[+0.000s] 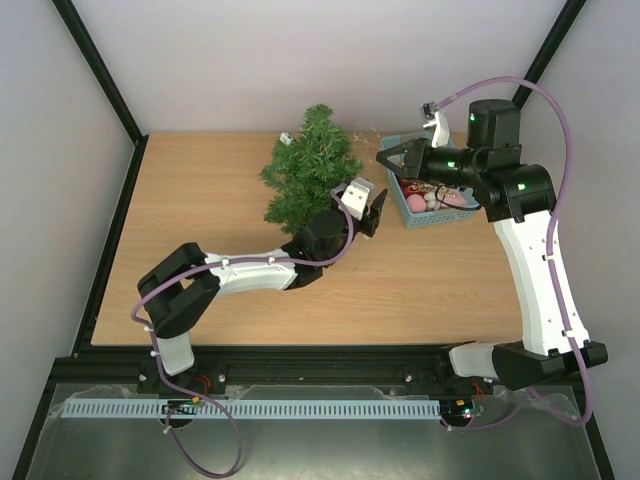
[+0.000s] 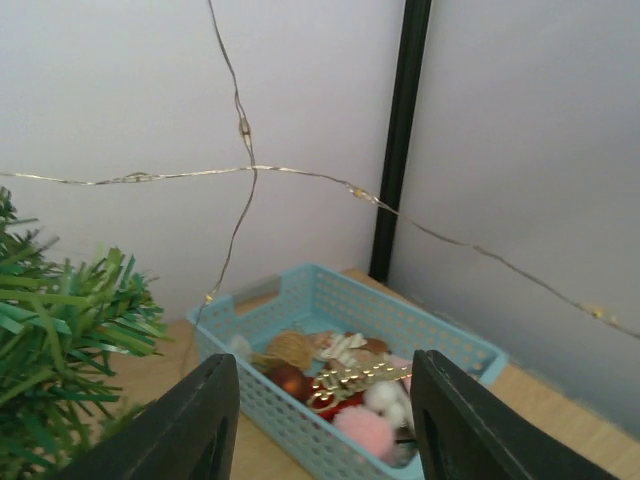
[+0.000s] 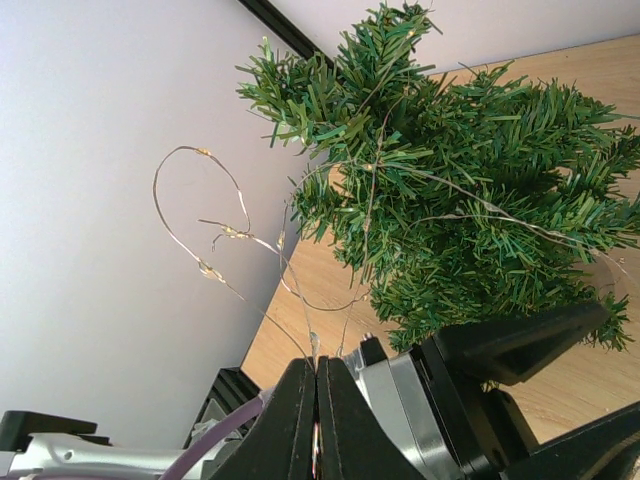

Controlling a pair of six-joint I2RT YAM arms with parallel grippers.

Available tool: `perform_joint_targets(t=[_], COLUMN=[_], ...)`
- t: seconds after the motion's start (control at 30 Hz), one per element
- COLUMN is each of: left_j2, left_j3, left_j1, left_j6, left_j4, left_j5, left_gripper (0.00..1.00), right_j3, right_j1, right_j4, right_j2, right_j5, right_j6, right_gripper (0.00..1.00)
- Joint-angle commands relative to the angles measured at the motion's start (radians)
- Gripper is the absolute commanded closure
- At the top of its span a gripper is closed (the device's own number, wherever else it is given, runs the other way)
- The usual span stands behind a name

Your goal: Decorate the small christmas tree

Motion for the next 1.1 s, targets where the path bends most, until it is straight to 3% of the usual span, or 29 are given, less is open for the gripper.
perform_joint_targets(t=[0.0, 0.13, 0.4, 0.8, 1.07], left_j2=[-0.024, -0.006, 0.091, 0.136, 0.067], left_j3=[-0.003, -0.003, 0.108, 0.148, 0.083], left_j1=[0.001, 0.003, 0.012, 0.048, 0.048], left_j6=[0.035, 0.064, 0.183, 0.189, 0.139], left_j4=[0.048, 0.067, 0.095, 0.126, 0.080], left_j5=[-0.059, -0.100, -0.125, -0.140, -0.083], left_gripper=[0.43, 0.38, 0.43, 0.44, 0.46], right_j3=[0.014, 0.005, 0.014, 0.013, 0.006], right_j1=[0.002, 0.002, 0.002, 0.002, 0.002], right_j4=[0.000, 0.010, 0.003, -0.014, -0.012], right_j2=[-0.008, -0.007, 0.001, 0.006, 0.009], right_j5=[-0.026, -0.033, -0.037, -0.038, -0.036], right_j6=[-0.014, -0.013, -0.023, -0.048, -0.057], right_gripper=[0.99, 0.99, 0.99, 0.99, 0.99])
